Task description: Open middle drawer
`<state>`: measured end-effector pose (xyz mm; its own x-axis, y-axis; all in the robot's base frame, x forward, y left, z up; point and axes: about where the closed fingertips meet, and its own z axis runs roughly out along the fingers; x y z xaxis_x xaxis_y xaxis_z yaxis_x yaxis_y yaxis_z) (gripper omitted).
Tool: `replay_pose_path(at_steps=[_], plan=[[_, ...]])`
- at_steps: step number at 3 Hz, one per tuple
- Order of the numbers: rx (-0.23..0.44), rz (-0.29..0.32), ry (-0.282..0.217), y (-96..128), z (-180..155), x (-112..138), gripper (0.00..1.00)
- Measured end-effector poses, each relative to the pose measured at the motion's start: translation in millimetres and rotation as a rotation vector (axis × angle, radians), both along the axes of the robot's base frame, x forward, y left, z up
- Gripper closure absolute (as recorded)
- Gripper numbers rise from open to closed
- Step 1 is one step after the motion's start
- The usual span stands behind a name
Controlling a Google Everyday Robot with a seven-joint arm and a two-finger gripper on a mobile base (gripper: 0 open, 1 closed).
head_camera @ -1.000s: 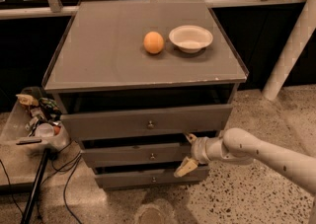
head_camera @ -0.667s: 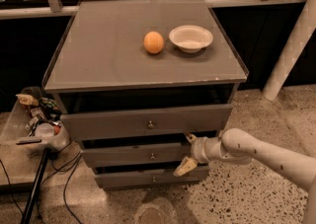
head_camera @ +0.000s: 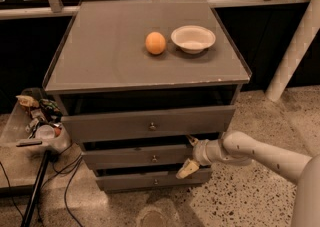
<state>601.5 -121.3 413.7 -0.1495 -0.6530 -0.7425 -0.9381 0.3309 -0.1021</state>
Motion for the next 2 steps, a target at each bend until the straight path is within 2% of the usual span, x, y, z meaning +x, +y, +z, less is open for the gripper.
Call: replay_pose_path(at_steps=[1,2], plan=[[0.0,0.0,0.0,0.0,0.0,0.0,0.0],[0.0,0.0,0.0,0.0,0.0,0.0,0.18]])
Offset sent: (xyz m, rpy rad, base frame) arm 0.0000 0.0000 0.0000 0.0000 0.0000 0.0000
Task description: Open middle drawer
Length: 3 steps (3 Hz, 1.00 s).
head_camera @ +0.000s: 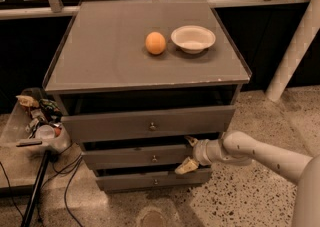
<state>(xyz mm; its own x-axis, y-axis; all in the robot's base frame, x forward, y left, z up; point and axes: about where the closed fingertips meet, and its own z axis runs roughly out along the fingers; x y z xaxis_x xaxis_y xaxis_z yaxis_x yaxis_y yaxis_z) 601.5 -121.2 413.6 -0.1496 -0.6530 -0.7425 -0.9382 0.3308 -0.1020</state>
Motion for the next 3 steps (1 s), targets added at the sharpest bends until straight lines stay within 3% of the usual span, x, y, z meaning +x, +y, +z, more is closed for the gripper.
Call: replay_pose_path(at_steps=[3], plan=[[0.0,0.0,0.0,0.0,4.9,1.2,0.89]])
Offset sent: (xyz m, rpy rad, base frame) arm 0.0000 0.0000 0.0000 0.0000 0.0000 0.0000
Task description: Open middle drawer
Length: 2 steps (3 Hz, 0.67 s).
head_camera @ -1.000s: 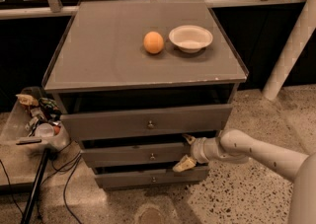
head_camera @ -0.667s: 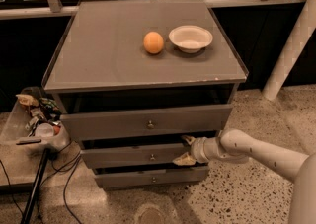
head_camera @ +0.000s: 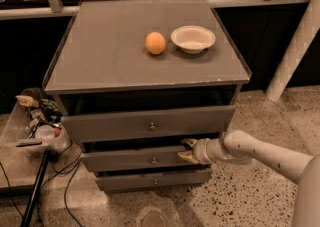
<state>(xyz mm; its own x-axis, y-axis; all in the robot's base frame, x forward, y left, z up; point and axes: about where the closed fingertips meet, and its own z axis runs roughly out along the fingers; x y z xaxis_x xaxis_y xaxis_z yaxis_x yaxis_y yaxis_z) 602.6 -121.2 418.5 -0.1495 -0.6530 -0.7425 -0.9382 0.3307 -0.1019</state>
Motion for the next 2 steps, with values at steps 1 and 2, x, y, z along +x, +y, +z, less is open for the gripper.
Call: replay_pose_path(at_steps=[1,2], plan=[[0.0,0.0,0.0,0.0,2.0,0.3,1.0],[0.006,-0.001,-0.003,-2.7,0.6,-5.7,1.0]])
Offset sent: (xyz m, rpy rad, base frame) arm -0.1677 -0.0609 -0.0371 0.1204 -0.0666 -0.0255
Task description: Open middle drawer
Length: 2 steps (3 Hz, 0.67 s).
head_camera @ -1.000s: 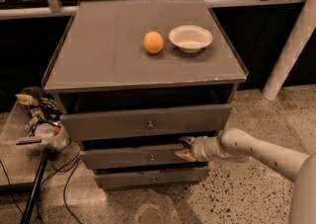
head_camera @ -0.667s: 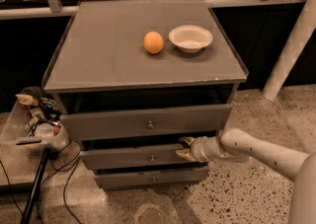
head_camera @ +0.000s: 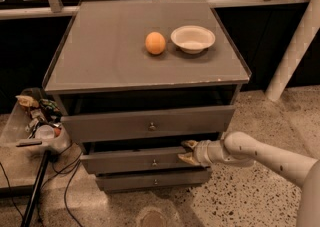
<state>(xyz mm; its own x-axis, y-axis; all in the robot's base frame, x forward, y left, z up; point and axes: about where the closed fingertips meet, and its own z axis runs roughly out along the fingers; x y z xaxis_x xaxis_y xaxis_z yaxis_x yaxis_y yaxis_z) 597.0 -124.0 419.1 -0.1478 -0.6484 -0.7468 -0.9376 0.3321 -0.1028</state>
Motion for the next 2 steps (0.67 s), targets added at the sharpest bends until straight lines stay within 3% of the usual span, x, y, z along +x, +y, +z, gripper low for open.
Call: replay_pose_path(at_steps=[2], plan=[[0.008,-0.005,0.002,-3.6,-2.0,-12.0,1.0]])
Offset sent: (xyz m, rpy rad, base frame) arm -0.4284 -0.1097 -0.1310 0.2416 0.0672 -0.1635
